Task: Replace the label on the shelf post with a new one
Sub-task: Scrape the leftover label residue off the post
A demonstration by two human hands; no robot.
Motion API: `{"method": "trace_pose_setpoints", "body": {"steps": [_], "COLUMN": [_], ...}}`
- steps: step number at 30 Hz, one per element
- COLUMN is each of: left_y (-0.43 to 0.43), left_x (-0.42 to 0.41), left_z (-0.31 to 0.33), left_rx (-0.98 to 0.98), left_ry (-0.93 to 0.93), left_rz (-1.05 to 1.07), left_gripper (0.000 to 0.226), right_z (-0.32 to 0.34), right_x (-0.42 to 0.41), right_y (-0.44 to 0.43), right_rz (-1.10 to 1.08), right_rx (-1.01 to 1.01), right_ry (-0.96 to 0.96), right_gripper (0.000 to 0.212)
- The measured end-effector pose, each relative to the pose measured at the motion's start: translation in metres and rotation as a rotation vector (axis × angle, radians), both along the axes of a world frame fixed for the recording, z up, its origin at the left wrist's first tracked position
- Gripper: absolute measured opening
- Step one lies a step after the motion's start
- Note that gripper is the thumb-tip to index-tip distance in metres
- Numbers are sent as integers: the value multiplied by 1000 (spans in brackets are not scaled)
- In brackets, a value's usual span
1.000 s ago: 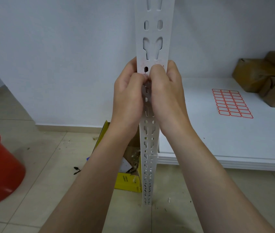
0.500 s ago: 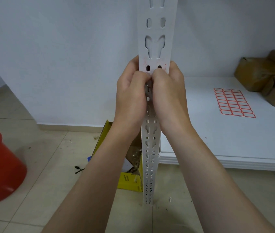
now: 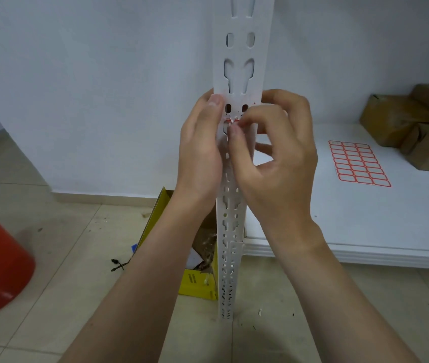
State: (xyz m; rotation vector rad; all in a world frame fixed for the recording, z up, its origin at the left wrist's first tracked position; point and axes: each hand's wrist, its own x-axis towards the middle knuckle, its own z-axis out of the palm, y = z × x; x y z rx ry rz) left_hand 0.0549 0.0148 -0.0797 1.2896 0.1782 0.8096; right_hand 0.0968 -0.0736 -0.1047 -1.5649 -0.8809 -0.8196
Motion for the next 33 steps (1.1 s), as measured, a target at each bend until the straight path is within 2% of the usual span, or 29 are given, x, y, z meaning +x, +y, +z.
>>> {"method": "trace_pose_setpoints", "body": {"steps": [2, 12, 18, 29, 33], "left_y": [2, 7, 5, 3, 2], "left_x": [2, 4, -1, -1, -2], "left_z": [-1, -5, -2, -3, -3], "left_rx": [-18, 0, 60, 98, 113], "left_ry": [0, -22, -66, -78, -48], "left_rz": [2, -18, -85, -86, -64], "left_gripper": [66, 63, 41, 50, 48], "right_z": [-1, 7, 5, 10, 1], "right_x": [0, -1, -2, -5, -6], "right_y": [0, -2, -1, 1, 5], "right_rz": [-48, -125, -120, -126, -163], "right_rx": [-30, -30, -40, -2, -71], "right_ry": [-32, -74, -60, -34, -59], "right_gripper": [12, 9, 13, 9, 8]}}
